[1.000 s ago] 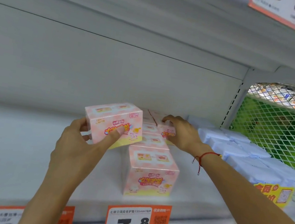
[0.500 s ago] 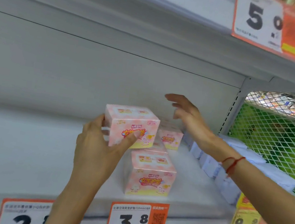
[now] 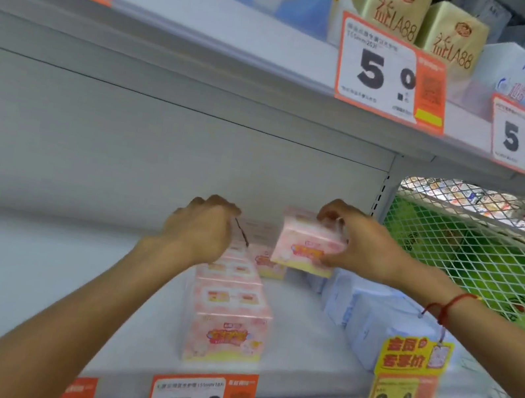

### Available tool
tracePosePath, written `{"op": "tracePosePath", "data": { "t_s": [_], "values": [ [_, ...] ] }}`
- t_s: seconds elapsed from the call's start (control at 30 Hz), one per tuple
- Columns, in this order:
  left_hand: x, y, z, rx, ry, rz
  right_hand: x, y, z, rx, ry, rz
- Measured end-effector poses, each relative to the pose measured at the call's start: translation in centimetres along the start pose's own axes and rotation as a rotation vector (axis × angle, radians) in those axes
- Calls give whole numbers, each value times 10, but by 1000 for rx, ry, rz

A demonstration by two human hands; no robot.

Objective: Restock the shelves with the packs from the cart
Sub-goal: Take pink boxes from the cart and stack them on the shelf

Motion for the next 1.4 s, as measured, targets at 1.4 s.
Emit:
{"op": "tracePosePath", "data": {
  "t_s": [1.4],
  "values": [
    [-24, -31, 29, -397, 52, 352, -34, -101, 10, 165, -11, 319]
  ]
}}
Point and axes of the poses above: each hand's wrist, its own x-axis away from the middle knuckle, its own y-axis out of the back of the hand, z = x × y, the point moved 2 cm from there along -x, towards the middle knuckle, and after that the axes turned 6 degrees about x, right-handed, at the moved point
